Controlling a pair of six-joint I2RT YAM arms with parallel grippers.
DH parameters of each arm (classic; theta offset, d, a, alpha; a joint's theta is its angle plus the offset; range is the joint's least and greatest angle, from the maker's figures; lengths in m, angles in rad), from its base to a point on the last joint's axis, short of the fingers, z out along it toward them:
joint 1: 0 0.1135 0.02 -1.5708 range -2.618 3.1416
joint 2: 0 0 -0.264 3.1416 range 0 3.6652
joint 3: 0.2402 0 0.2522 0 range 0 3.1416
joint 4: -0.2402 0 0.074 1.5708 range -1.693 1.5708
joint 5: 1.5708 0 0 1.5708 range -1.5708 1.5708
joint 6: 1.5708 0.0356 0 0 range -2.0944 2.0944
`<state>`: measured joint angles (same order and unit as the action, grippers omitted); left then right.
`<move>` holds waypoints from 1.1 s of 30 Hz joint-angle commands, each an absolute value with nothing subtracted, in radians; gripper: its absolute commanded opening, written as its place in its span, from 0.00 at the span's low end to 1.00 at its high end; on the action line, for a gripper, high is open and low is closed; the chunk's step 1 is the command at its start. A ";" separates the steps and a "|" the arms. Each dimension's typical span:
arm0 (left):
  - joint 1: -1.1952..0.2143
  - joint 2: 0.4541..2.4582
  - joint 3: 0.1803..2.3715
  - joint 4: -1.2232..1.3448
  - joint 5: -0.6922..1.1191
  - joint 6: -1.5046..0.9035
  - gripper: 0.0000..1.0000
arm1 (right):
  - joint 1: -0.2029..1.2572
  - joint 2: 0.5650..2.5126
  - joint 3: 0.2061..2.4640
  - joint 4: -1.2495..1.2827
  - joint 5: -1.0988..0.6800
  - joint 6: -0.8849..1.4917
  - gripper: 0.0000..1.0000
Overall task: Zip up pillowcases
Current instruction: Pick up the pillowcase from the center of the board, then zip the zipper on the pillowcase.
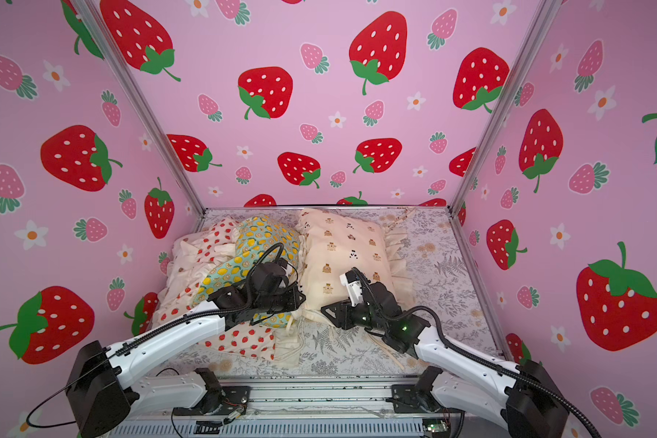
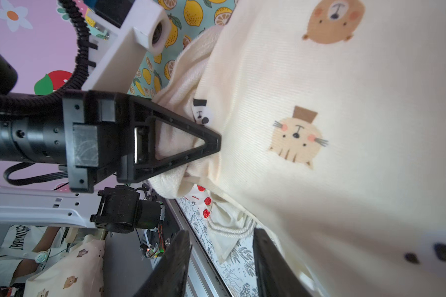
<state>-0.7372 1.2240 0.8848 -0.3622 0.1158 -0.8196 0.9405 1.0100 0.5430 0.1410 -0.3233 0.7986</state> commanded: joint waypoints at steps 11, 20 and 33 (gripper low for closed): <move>-0.718 1.122 0.721 0.094 0.273 -1.209 0.00 | 1.014 0.973 0.472 0.368 -0.252 1.045 0.47; -0.719 1.105 0.659 0.238 0.287 -1.345 0.00 | 1.011 0.982 0.406 0.541 -0.254 1.069 0.38; -0.720 1.112 0.670 0.281 0.327 -1.407 0.00 | 0.956 0.992 0.396 0.570 -0.253 1.099 0.29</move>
